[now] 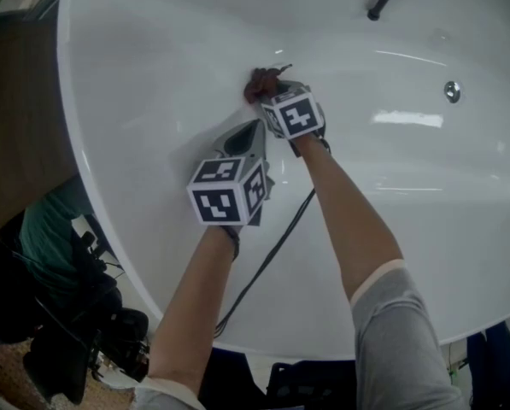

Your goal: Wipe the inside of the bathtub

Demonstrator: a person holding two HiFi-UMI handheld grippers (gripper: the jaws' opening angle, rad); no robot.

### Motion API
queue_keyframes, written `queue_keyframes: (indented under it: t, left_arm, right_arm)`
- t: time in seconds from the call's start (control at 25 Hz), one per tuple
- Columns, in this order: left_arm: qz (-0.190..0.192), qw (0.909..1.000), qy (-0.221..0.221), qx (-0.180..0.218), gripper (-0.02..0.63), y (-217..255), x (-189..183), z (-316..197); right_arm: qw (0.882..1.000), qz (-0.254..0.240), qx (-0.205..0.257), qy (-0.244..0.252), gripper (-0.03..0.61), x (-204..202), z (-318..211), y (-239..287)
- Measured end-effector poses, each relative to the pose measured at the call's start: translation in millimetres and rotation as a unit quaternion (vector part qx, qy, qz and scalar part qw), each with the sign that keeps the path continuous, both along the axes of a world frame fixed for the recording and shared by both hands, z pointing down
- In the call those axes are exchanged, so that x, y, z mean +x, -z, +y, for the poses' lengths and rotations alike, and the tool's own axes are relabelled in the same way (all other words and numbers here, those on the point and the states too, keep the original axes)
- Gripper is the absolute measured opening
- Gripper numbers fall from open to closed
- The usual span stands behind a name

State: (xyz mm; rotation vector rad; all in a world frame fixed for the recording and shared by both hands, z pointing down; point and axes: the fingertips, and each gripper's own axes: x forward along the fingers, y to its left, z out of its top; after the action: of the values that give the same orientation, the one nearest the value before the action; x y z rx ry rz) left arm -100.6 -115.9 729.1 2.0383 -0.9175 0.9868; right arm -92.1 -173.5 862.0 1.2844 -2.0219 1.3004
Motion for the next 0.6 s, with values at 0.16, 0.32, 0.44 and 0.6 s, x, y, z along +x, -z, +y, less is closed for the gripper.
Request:
queue_keyframes:
  t: [0.16, 0.32, 0.44, 0.6]
  left_arm:
    - [0.003, 1.0, 0.0, -0.007, 0.006, -4, 1, 4]
    - [0.005, 0.9999, 0.001, -0.014, 0.006, -6, 1, 9]
    - [0.008, 0.9999, -0.002, -0.015, 0.006, -5, 1, 10]
    - [0.007, 0.9998, -0.002, -0.018, 0.006, -5, 0, 11]
  right_arm:
    - [0.999, 0.039, -0.012, 0.021, 0.133, 5, -2, -13]
    - [0.993, 0.097, -0.058, 0.045, 0.132, 21, 12, -42]
    - [0.993, 0.081, -0.075, 0.045, 0.13, 18, 20, -50]
    - [0.989, 0.096, -0.086, 0.074, 0.129, 17, 40, -54]
